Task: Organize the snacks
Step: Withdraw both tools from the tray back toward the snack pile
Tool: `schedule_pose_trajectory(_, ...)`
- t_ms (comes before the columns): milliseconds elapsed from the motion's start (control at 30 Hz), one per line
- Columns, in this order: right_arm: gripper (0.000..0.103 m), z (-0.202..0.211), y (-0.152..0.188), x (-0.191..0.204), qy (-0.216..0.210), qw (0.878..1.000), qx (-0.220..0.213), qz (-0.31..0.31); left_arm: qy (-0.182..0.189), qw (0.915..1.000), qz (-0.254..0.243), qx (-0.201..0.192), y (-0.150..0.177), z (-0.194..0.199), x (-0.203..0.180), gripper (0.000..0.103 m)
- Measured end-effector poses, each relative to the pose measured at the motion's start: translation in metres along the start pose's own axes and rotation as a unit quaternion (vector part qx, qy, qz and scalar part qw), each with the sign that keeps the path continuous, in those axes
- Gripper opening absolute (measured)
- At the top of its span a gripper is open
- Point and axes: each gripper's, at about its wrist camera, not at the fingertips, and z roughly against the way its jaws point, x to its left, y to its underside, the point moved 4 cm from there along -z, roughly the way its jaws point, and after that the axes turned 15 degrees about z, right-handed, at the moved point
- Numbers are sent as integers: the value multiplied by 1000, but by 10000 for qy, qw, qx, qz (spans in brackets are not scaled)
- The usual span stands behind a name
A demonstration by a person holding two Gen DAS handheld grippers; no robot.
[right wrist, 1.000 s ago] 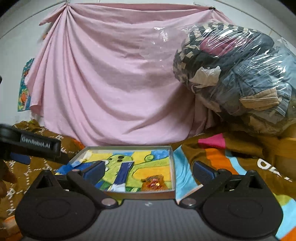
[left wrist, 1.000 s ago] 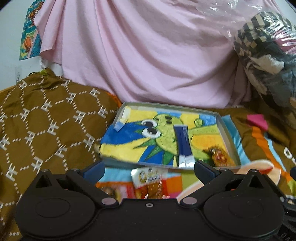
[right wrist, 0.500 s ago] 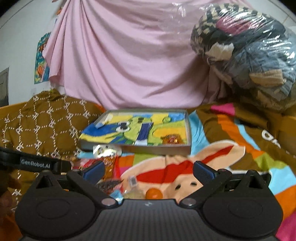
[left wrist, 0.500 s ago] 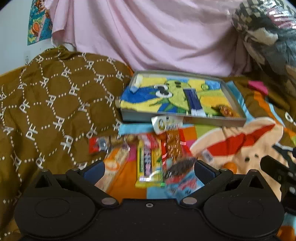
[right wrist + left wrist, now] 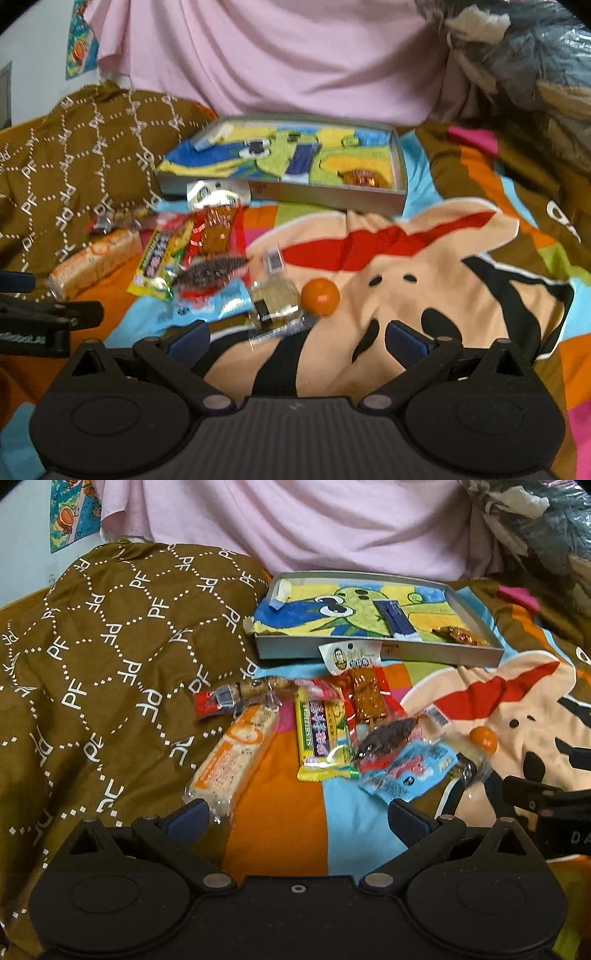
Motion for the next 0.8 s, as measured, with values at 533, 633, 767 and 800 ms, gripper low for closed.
schedule_pose_trajectory(533,103,-12,-2,4,-246,9993,280,41,-66,9997,-249,46,-4,-6,-8,102)
schedule_pose_trajectory(633,103,-13,-4,3,-333,9991,261,0,-127,9993,-342,56,-5,-9,-9,102)
schedule_pose_trajectory(767,103,-17,-8,-8,-353,9991,205,-120,-175,9988,-451,65,-8,-15,-13,102)
schedule_pose_trajectory(800,103,-19,-10,-11,-359,9991,184,-140,-168,9987,-472,75,-9,-17,-13,102)
